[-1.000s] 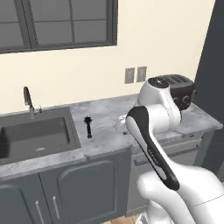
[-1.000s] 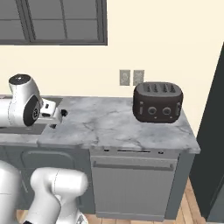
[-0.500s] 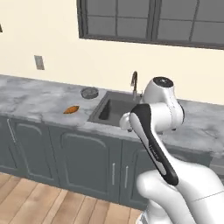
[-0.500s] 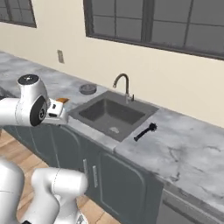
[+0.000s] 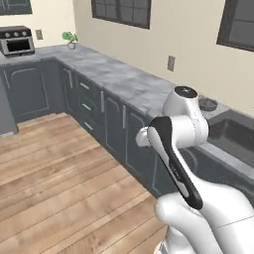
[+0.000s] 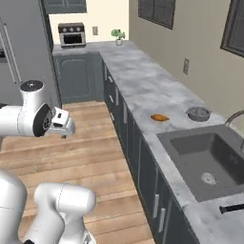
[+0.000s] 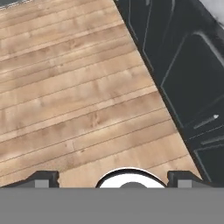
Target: Open the cabinet. Pick the dish brush and place it next to the sink. Then close the cabinet.
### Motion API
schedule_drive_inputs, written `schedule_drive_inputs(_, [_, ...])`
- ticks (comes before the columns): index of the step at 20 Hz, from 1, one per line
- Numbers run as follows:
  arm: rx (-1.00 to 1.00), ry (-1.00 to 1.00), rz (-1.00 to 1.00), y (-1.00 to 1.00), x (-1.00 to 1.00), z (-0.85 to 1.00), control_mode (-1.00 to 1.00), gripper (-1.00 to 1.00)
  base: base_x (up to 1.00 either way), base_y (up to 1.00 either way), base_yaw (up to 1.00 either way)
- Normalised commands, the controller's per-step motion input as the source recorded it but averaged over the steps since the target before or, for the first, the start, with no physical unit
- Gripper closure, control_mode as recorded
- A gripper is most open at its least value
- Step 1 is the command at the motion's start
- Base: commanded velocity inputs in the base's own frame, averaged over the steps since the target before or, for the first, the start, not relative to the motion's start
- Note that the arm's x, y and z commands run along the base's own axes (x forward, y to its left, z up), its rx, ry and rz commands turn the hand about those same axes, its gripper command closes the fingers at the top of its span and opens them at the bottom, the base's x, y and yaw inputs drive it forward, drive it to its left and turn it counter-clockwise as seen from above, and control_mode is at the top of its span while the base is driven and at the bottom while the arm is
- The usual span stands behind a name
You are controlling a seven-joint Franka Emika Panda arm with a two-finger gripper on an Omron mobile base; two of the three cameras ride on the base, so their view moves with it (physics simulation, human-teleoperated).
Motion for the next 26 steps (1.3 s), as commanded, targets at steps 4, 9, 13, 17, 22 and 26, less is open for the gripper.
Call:
schedule_drive_inputs(4, [0.00, 0.00, 0.00, 0.00, 0.00, 0.00, 1.00, -1.00, 0.00, 0.00, 1.00])
schedule_drive_inputs(9, [0.00, 0.00, 0.00, 0.00, 0.00, 0.00, 1.00, -1.00, 0.00, 0.00, 1.00])
schedule_drive_inputs(13, [0.00, 0.00, 0.00, 0.00, 0.00, 0.00, 1.00, -1.00, 0.31, -0.19, 1.00])
schedule_drive_inputs(17, [0.00, 0.00, 0.00, 0.00, 0.00, 0.00, 1.00, -1.00, 0.97, -0.53, 0.82])
schedule_drive_inputs(22, [0.00, 0.00, 0.00, 0.00, 0.00, 0.00, 1.00, -1.00, 1.00, -0.20, 0.22])
schedule_drive_inputs(26, [0.00, 0.00, 0.00, 0.00, 0.00, 0.00, 1.00, -1.00, 1.00, 0.01, 0.55])
